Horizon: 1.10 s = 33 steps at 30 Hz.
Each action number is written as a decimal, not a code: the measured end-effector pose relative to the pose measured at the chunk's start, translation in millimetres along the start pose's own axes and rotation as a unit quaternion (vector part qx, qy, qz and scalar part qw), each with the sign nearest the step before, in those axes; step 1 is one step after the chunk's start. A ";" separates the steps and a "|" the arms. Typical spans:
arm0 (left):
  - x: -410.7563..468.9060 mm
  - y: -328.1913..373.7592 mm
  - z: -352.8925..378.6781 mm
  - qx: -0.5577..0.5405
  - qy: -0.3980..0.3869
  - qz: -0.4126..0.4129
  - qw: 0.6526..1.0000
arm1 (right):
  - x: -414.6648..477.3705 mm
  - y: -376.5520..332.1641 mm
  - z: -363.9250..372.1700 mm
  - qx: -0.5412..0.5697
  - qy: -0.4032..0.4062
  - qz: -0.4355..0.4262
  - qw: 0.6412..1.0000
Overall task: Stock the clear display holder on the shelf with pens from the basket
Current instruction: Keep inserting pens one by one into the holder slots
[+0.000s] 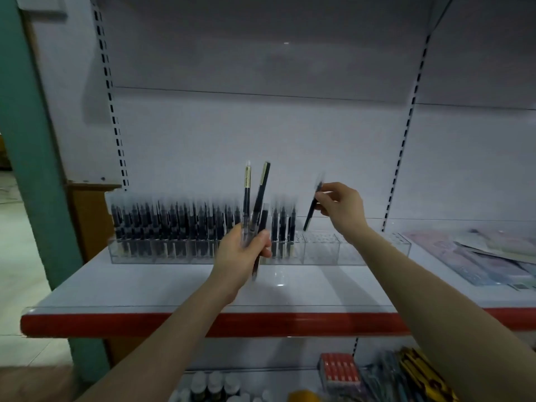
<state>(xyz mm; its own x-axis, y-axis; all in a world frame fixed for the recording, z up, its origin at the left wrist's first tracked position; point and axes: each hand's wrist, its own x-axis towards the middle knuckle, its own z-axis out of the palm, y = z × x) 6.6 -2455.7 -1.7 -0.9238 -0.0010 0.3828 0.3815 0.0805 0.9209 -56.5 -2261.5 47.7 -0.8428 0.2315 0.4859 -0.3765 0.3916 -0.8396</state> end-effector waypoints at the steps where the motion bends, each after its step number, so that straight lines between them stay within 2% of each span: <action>1: 3.2 -1.8 0.6 0.003 0.004 0.002 1.000 | 4.5 1.9 3.8 -0.002 -0.006 -0.002 1.000; 8: 18.4 -11.1 5.8 -0.003 0.002 0.003 1.000 | 20.0 13.1 20.7 -0.049 -0.052 -0.011 0.997; 17: 20.2 -14.3 8.3 -0.004 -0.007 -0.006 1.000 | 10.6 34.2 25.2 -0.091 -0.107 0.029 0.990; 26: 16.8 -10.4 4.6 -0.023 -0.016 -0.020 0.999 | 8.7 32.6 27.3 -0.114 -0.097 0.044 0.988; 28: 14.5 -9.2 3.6 -0.035 -0.020 -0.017 0.999 | 3.3 29.7 23.3 -0.132 -0.064 0.035 0.988; 31: 9.7 -7.4 1.6 -0.035 -0.031 -0.014 0.999 | -17.0 15.2 16.9 -0.035 0.039 0.002 0.999; 33: 5.4 -5.4 1.7 -0.032 -0.045 -0.011 0.998 | -36.4 1.0 15.5 0.025 0.028 -0.009 0.999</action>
<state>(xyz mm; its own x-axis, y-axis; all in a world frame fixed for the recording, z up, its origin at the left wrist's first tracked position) -0.5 -2454.4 -4.7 -0.9302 0.0874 0.3566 0.3594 0.0180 0.9330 -32.2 -2283.3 25.5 -0.8133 0.2756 0.5125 -0.4109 0.3516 -0.8411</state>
